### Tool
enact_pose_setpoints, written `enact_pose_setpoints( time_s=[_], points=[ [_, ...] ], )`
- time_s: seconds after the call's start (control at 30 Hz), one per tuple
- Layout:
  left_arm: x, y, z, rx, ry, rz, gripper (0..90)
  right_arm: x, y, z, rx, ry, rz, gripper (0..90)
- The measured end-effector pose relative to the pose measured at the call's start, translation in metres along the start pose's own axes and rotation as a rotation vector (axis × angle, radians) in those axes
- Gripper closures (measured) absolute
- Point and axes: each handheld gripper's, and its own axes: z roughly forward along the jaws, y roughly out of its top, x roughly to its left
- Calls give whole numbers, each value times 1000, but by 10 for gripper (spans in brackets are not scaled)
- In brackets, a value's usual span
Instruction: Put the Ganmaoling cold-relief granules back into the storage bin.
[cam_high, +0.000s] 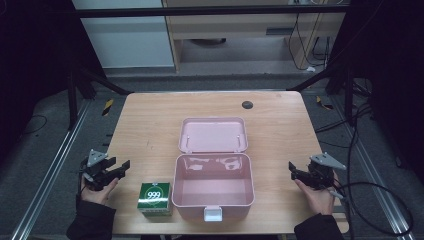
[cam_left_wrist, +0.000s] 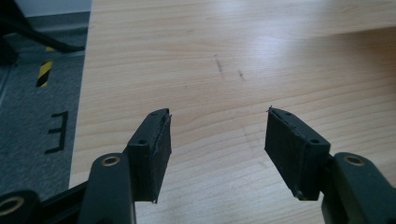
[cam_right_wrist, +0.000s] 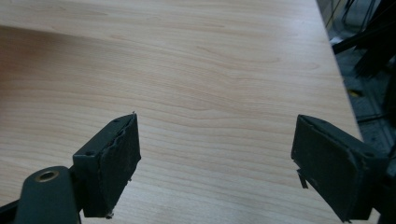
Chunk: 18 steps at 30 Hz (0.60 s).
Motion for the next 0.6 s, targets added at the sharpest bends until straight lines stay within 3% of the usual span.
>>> enact_pose_setpoints(
  time_s=[0.13, 0.23, 0.3, 0.37, 0.43, 0.6],
  points=[
    [-6, 9, -4, 14, -71, 23, 369, 2, 1, -1, 0, -3, -15, 152],
    [-12, 18, -8, -9, -135, 4, 345, 3, 1, -3, -17, -7, -25, 145],
    [-13, 23, -11, 5, -172, 12, 329, 4, 0, -3, -11, -2, -28, 140],
    [-14, 25, -12, 2, -181, 10, 316, 4, 0, -3, -9, -3, -31, 140],
    [-16, 32, -15, -8, -219, 14, 310, 5, 1, -4, -10, -1, -29, 139],
    [-21, 39, -21, 18, -275, 57, 294, 6, 2, -4, -10, 11, -28, 137]
  ],
)
